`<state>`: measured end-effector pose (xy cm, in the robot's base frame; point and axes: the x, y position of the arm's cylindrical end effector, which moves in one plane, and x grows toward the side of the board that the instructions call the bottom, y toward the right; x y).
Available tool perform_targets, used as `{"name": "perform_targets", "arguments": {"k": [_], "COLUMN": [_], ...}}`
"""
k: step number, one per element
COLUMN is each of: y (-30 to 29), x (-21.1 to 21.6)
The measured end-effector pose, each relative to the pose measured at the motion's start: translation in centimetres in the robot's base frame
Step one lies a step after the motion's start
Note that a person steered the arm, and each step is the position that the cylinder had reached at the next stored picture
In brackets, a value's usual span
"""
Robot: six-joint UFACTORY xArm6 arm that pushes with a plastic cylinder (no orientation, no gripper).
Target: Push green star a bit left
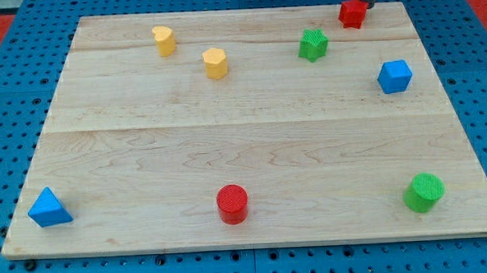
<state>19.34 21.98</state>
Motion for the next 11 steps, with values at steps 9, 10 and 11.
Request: {"name": "perform_targets", "arguments": {"k": [9,10,11], "y": [-6.1,-6.4,-7.2], "x": [10.9,10.0,9.4]}}
